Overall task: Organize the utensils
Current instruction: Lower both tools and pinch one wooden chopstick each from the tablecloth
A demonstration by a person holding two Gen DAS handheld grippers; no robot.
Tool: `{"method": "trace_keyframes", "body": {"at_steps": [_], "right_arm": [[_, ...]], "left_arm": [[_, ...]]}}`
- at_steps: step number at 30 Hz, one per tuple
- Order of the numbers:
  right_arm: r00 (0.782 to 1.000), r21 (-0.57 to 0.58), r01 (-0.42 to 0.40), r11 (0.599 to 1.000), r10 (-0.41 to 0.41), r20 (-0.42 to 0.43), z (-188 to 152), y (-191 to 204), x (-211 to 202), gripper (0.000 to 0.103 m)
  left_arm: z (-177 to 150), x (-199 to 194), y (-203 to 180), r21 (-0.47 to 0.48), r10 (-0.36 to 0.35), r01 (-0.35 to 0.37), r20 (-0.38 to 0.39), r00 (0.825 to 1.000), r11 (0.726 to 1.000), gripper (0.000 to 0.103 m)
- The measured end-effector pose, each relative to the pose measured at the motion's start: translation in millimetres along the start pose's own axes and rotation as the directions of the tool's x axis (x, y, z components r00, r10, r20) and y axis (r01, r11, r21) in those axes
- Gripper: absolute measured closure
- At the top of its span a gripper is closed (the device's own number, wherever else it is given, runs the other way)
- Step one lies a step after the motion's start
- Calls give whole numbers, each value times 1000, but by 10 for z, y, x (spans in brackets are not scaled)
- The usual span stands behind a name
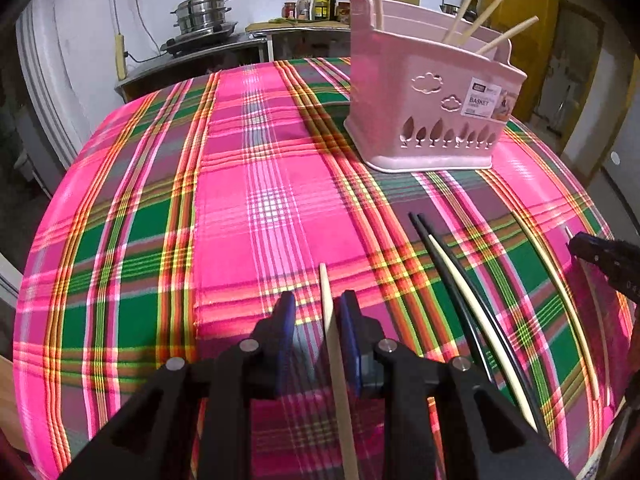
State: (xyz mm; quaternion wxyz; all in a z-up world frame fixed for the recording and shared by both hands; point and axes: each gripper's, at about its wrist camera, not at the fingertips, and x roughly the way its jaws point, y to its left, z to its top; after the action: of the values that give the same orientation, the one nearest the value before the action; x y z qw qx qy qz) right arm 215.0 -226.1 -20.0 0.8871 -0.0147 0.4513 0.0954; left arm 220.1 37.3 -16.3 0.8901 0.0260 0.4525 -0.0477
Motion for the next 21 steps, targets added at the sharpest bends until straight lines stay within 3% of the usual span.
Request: {"method": "trace_keyframes", "body": {"at_steps": [7,14,21], "right_arm": [[999,-29,38,999,-38,-16,47,46,45,90],[999,-36,31,999,-32,-20,55,57,45,96],[1000,-14,-2,1000,2,-18,87,19,25,98]], "left_arm": [[37,25,-14,18,-8,8,-7,1000,1000,80],[63,30,-84,46,-21,22,-20,1000,999,96],[75,-9,-69,29,-41,42,-28,999,999,97]]}}
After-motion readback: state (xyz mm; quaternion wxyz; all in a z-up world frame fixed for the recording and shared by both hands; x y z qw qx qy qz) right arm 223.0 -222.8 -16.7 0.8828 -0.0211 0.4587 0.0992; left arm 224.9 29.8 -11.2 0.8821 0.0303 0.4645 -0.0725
